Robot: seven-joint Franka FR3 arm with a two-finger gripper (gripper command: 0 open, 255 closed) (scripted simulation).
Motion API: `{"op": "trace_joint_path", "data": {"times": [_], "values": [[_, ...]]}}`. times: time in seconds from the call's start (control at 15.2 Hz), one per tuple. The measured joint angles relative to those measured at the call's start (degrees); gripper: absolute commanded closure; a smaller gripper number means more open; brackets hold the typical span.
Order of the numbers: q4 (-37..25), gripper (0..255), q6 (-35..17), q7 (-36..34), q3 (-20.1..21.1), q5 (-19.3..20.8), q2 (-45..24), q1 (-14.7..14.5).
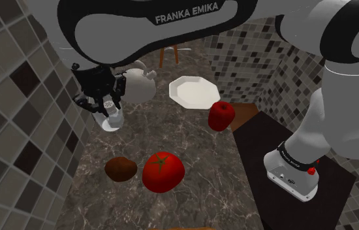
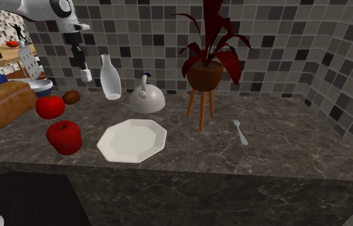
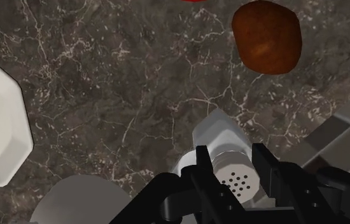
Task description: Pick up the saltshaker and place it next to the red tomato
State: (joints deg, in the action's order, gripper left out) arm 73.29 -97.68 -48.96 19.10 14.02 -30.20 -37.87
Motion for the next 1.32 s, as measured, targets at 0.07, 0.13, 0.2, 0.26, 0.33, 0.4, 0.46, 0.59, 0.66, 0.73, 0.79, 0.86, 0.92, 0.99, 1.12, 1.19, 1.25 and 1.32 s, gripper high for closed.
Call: {"op": "trace_joint_path", "data": {"times": [0.07, 0.13, 0.2, 0.26, 0.33, 0.4, 0.46, 0.59, 0.66, 0.73, 0.79, 0.86, 0.92, 0.99, 1.12, 1.19, 1.25, 1.32], "values": [[0.63, 255, -0.69, -0.09, -0.02, 0.03, -0.06, 0.05], [1.72, 255, -1.64, -0.13, -0.04, 0.04, 0.07, 0.23], [2.12, 255, -2.26, -0.22, -0.08, 0.12, -0.18, 0.24], [2.67, 255, -2.87, -0.3, -0.11, 0.17, -0.25, 0.29], [3.37, 255, -3.59, -0.4, -0.13, 0.21, -0.28, 0.35], [3.95, 255, -4.27, -0.49, -0.16, 0.27, -0.39, 0.4], [4.59, 255, -5.01, -0.6, -0.19, 0.33, -0.51, 0.44], [5.87, 255, -6.45, -0.92, -0.22, 0.47, -0.71, 0.45], [6.46, 255, -7.17, -0.95, -0.28, 0.53, -0.85, 0.54], [6.89, 255, -7.78, -1.07, -0.32, 0.62, -1.05, 0.54], [7.15, 255, -8.36, -1.1, -0.39, 0.73, -1.38, 0.57], [7.84, 255, -9.08, -1.19, -0.43, 0.79, -1.43, 0.64], [7.87, 255, -9.61, -1.25, -0.52, 0.95, -1.92, 0.59], [8.36, 255, -10.32, -1.52, -0.55, 1.07, -2.19, 0.49], [9.36, 255, -11.58, -1.72, -0.63, 1.23, -2.48, 0.54], [10.02, 255, -12.28, -1.76, -0.68, 1.3, -2.54, 0.65], [10.67, 255, -13.06, -1.9, -0.73, 1.39, -2.68, 0.68], [10.71, 255, -13.51, -1.94, -0.81, 1.52, -3.11, 0.66]]}}
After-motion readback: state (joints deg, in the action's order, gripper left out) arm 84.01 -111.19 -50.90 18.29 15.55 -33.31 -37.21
